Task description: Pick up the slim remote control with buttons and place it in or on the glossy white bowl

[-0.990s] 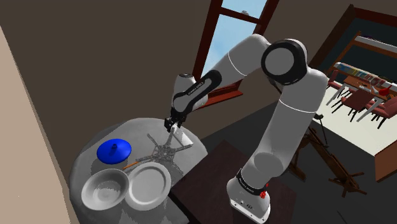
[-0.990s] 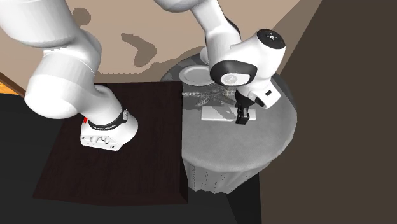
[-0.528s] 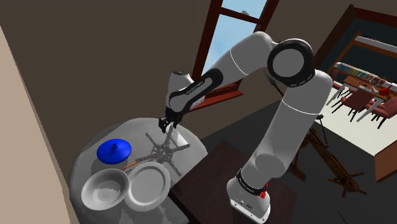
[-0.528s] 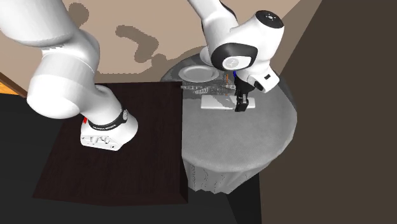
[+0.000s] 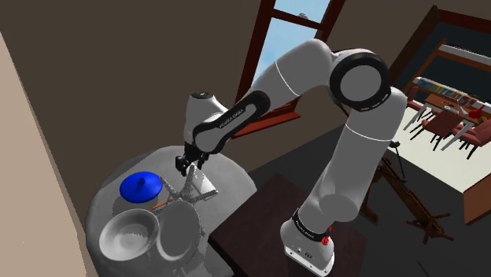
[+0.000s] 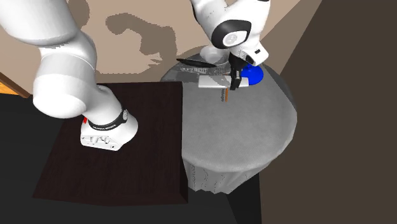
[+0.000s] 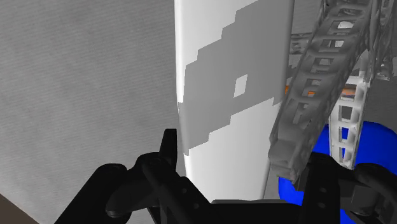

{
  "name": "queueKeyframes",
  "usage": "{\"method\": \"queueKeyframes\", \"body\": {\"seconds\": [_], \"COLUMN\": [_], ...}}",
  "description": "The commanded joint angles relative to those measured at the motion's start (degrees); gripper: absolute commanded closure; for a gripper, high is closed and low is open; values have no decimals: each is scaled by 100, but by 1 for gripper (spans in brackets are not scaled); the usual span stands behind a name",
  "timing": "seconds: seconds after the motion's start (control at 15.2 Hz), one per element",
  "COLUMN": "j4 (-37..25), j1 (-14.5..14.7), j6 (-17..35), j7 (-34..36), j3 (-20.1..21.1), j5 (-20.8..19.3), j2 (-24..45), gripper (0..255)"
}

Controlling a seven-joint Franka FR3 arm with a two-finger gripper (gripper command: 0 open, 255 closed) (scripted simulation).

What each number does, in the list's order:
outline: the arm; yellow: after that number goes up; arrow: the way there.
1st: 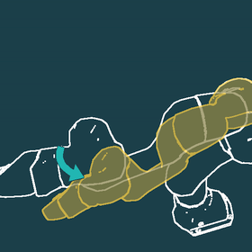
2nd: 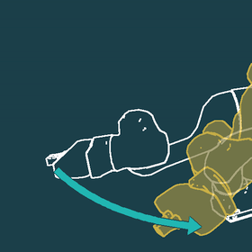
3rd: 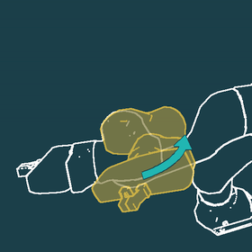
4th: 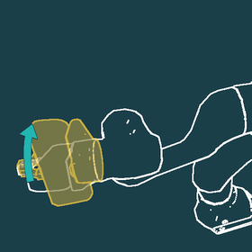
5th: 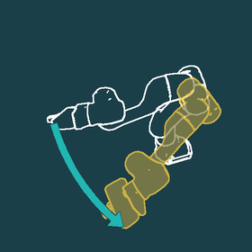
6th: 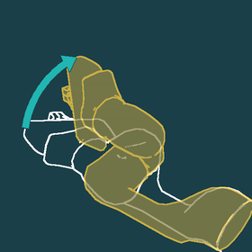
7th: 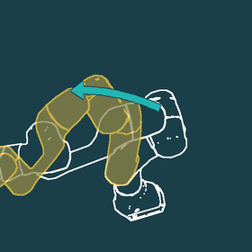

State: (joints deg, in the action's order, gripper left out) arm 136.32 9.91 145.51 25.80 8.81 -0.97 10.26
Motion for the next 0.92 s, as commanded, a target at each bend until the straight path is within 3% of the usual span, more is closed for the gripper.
{"method": "queueKeyframes", "body": {"seconds": [0.0, 0.86], "j4": [-182, -1854], "j1": [172, 1430], "j6": [-61, -665], "j7": [306, 2177], "j3": [86, 460], "j5": [-50, -480], "j2": [121, 1209], "gripper": [255, 255]}}
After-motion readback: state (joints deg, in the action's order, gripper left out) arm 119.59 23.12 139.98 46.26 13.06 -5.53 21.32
